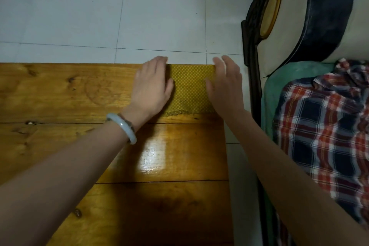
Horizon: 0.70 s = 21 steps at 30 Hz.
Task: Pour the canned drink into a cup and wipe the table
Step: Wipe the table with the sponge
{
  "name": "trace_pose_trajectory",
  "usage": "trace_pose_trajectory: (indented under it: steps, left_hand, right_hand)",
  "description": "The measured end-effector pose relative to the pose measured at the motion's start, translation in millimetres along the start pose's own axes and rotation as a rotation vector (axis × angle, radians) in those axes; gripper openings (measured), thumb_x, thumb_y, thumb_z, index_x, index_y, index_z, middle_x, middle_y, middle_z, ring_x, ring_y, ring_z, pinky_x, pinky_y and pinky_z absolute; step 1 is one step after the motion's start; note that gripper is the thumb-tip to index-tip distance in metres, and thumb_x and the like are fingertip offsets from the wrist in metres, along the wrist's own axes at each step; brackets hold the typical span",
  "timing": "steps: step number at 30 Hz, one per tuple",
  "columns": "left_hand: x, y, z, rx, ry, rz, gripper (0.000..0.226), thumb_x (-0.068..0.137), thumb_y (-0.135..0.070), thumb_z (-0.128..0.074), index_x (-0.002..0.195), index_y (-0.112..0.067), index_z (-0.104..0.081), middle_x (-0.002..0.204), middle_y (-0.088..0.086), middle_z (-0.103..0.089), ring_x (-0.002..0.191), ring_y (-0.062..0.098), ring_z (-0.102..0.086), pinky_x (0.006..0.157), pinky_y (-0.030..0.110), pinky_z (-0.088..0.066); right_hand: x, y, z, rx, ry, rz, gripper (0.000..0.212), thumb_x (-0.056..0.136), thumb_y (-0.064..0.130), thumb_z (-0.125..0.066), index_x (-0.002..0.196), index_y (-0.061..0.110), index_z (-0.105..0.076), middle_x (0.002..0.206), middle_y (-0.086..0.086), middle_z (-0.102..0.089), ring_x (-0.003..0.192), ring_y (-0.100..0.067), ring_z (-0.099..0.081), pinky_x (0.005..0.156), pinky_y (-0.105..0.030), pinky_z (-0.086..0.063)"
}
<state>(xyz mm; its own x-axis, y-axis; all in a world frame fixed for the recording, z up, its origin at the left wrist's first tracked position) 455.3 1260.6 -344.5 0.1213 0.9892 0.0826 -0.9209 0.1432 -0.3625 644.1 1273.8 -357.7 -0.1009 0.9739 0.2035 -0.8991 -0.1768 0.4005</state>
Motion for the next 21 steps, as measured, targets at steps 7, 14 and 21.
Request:
trace_pose_trajectory:
  steps: [7,14,21]
  left_hand:
    - [-30,3,-15,0.256,0.273,-0.168,0.079,0.089,-0.061,-0.011,0.148,-0.008,-0.016,0.156,0.008,-0.018,0.145,0.021,-0.012,0.116,0.042,0.002]
    - [-46,0,3,0.211,0.313,-0.086,0.073,0.095,-0.056,-0.022,0.148,-0.007,-0.011,0.157,0.010,-0.012,0.145,0.021,-0.007,0.117,0.040,0.000]
    - [-141,7,73,0.193,0.362,-0.041,0.070,0.095,-0.050,-0.033,0.147,-0.007,-0.017,0.155,0.011,-0.020,0.143,0.024,-0.016,0.116,0.039,-0.007]
  right_hand:
    - [-37,3,-18,-0.208,0.279,0.095,0.068,0.092,0.049,-0.021,0.145,0.005,-0.026,0.153,-0.014,-0.023,0.143,-0.027,-0.016,0.115,-0.045,-0.006]
    - [-44,24,1,-0.217,0.311,0.054,0.070,0.093,0.050,-0.022,0.145,0.004,-0.024,0.154,-0.015,-0.022,0.144,-0.027,-0.015,0.115,-0.046,-0.006]
    - [-109,102,58,-0.123,0.473,0.089,0.063,0.095,0.029,-0.045,0.146,0.004,-0.020,0.155,-0.016,-0.017,0.144,-0.029,-0.011,0.116,-0.042,-0.008]
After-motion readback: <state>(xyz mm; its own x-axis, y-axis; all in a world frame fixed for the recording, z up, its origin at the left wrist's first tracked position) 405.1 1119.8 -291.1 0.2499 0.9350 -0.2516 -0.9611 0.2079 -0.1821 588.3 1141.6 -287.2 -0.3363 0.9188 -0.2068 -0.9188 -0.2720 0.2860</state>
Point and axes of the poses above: each hand's wrist, its own x-axis towards the middle knuckle, its own z-axis out of the back of the hand, y = z × x, the point moved 1 cm from there along x, towards the middle knuckle
